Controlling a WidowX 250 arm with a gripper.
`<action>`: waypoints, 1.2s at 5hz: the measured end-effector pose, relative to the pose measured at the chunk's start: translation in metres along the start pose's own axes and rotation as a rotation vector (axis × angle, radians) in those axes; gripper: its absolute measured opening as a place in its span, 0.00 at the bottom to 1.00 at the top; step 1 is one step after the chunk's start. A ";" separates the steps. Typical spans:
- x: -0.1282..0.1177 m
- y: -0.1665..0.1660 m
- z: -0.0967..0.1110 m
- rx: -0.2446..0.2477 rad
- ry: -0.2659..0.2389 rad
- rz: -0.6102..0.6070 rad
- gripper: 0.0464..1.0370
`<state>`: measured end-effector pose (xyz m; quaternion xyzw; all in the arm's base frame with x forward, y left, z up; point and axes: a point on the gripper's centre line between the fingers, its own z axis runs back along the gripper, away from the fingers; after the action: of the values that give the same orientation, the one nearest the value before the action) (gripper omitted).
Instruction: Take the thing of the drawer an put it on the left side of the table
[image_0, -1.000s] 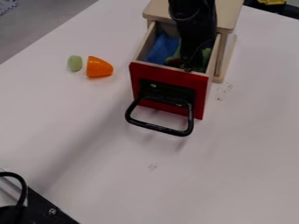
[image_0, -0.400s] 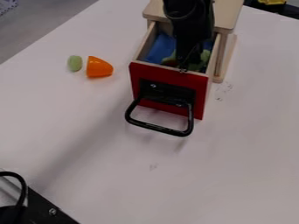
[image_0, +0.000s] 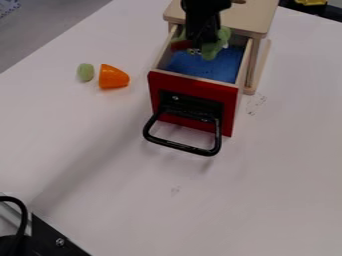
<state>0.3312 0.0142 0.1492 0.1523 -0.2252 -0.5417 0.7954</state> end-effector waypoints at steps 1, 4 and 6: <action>-0.015 0.020 0.020 0.039 0.049 0.044 0.10; -0.107 0.079 0.011 0.099 0.270 0.277 0.10; -0.161 0.086 -0.040 0.064 0.374 0.373 0.10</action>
<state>0.3704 0.1956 0.1263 0.2306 -0.1153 -0.3410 0.9040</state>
